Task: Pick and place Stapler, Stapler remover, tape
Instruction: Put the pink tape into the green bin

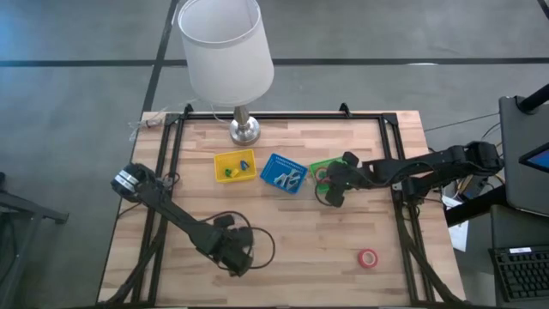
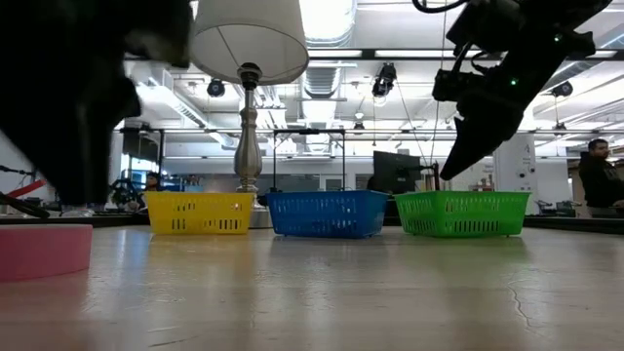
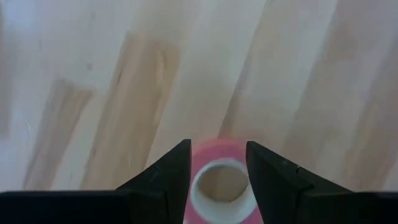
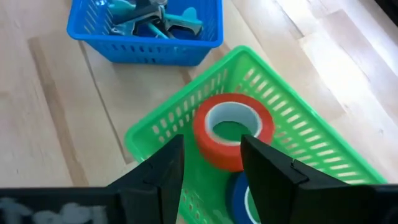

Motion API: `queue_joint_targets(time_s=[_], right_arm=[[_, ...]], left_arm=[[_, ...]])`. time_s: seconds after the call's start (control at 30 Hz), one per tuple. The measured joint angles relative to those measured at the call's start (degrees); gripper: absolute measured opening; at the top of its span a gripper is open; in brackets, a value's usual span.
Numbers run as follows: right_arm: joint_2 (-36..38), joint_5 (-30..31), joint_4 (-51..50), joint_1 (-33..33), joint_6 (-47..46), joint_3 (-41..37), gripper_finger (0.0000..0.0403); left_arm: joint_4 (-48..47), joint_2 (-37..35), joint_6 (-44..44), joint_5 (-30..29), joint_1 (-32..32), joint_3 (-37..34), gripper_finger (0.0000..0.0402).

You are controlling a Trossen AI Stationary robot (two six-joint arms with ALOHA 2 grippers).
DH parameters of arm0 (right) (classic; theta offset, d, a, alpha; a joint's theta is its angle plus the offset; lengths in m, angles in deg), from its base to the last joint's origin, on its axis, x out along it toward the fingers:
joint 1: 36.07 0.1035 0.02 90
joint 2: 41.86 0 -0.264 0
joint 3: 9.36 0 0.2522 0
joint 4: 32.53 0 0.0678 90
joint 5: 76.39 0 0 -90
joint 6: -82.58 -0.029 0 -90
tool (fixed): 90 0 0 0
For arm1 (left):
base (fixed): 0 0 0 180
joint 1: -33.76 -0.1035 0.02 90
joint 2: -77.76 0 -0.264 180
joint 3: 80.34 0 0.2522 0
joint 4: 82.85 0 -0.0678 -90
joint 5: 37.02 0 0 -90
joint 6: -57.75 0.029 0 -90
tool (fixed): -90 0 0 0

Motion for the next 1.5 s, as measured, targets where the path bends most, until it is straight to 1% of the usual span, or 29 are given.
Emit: queue_joint_targets(time_s=[0.17,0.27,0.47,0.53,0.63,0.73,0.77,0.83,0.87,0.93,1.0,1.07,1.17,1.23,1.3,1.37,1.5], right_arm=[[0.0,0.0,0.0,0.0,0.0,0.0,0.0151],[0.0,0.0,0.0,0.0,0.0,0.0,0.0154],[-0.1,-0.1,0.1,0.0,-0.1,-0.1,0.0157],[-0.1,-0.1,0.1,0.0,-0.2,-0.1,0.0155],[-0.1,-0.1,0.3,0.0,-0.2,-0.1,0.0152],[-0.1,-0.5,1.1,0.0,-0.5,-0.1,0.0149],[-0.1,-0.9,1.8,0.0,-1.2,-0.1,0.0148],[-0.1,-3.1,3.8,0.0,-2.3,-0.1,0.0148],[-0.1,-4.9,5.3,0.0,-2.7,-0.1,0.0149],[-0.1,-9.4,9.0,0.0,-3.9,-0.1,0.0151],[-0.1,-12.6,13.5,0.0,-5.8,-0.3,0.0153],[-0.5,-13.5,18.5,0.3,-7.6,-0.6,0.0153],[-1.8,-13.8,25.1,0.8,-8.8,-0.9,0.0149],[-2.8,-14.6,28.0,1.4,-8.8,-0.9,0.0147],[-3.9,-16.3,31.7,1.8,-8.8,-0.9,0.0145],[-4.7,-16.9,34.7,2.2,-8.8,-1.0,0.0143],[-5.9,-17.1,40.2,2.4,-8.7,-0.9,0.0147]], left_arm=[[0.5,-0.2,-4.1,2.9,0.0,-4.0,0.0156],[-0.8,0.0,-4.8,5.0,0.0,-6.1,0.0156],[-0.3,-0.1,-4.3,5.4,0.0,-8.1,0.0156],[1.2,-0.1,-4.5,5.5,0.0,-8.9,0.0154],[2.7,-0.2,-3.9,5.7,0.0,-9.3,0.0131],[3.7,-0.1,-3.4,5.1,0.0,-8.9,0.0086],[4.1,0.0,-3.0,3.7,0.1,-8.4,0.0070],[6.4,0.1,-2.7,-1.6,-0.1,-7.1,0.0043],[6.8,0.1,-2.7,-5.1,-0.2,-6.6,0.0042],[7.0,0.1,-2.7,-13.7,-0.2,-5.7,0.0042],[9.6,0.1,-2.7,-22.0,-0.5,-4.8,0.0042],[12.3,0.0,-2.7,-31.1,-1.0,-4.2,0.0045],[18.0,0.1,-0.9,-44.9,-2.4,-4.1,0.0064],[22.7,0.1,2.3,-51.5,-3.8,-4.0,0.0069],[26.3,0.1,6.6,-54.5,-5.5,-4.0,0.0067],[28.7,0.1,9.9,-55.2,-7.5,-4.0,0.0062],[29.3,0.1,11.0,-55.3,-11.3,-4.0,0.0057]])
